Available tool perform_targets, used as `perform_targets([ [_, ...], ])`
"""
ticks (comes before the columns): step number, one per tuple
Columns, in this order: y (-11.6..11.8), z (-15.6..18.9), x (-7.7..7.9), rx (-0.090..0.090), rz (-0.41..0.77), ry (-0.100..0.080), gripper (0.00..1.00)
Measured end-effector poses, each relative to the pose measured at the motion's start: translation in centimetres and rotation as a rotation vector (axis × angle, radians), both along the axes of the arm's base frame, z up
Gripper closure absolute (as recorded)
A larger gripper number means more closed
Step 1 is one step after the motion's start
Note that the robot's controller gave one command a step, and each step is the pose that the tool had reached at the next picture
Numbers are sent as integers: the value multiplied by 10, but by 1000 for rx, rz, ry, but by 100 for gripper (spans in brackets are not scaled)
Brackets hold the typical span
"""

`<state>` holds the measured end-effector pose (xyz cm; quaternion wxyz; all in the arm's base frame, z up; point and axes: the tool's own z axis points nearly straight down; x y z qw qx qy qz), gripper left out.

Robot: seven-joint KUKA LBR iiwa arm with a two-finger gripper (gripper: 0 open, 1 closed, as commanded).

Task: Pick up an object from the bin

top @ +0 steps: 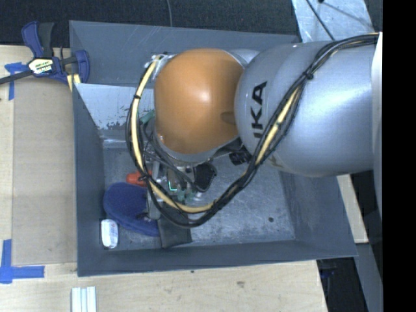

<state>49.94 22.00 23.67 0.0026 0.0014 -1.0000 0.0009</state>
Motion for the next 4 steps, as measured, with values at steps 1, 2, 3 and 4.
perform_targets([
  [1,-2,-62,28,0,-76,-2,0],
  [2,-63,-163,63,9,166,-13,0],
  [3,-64,-154,71,8,162,-36,100],
  [4,-60,-58,58,5,105,-16,100],
])
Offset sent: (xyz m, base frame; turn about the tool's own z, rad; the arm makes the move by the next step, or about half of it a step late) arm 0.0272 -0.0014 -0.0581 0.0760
